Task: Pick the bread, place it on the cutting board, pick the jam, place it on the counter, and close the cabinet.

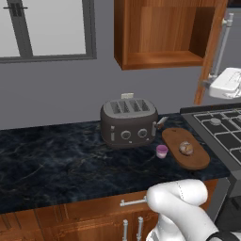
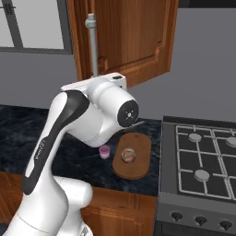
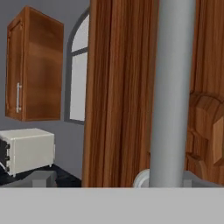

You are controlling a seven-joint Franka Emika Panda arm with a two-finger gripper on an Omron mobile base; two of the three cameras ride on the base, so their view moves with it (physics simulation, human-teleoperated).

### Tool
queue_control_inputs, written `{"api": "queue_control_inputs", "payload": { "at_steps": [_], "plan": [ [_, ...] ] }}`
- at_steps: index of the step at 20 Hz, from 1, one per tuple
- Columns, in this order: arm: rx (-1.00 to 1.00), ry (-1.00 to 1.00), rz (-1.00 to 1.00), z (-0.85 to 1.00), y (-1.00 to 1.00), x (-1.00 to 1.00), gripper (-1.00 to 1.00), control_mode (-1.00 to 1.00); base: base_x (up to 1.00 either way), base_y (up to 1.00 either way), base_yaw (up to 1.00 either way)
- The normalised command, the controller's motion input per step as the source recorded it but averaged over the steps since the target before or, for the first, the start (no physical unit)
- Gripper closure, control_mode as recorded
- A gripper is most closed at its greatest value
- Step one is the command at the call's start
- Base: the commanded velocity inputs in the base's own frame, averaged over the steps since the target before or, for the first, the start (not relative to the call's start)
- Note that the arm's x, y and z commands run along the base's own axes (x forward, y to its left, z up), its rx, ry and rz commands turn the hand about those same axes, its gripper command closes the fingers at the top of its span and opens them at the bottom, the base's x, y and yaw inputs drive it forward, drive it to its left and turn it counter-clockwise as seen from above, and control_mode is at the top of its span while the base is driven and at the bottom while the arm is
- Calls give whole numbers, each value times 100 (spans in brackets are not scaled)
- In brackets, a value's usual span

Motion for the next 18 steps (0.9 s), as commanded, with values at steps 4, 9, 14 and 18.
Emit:
{"api": "queue_control_inputs", "payload": {
  "at_steps": [4, 9, 14, 18],
  "plan": [
    [0, -4, -8, 0, 32, 26, -100, -100, 0, 0, 0],
    [0, -2, -7, 0, 34, 32, -100, -100, 0, 0, 0],
    [0, 0, -7, 0, 37, 41, -100, -100, 0, 0, 0],
    [0, 0, -6, 0, 37, 38, -100, -100, 0, 0, 0]
  ]
}}
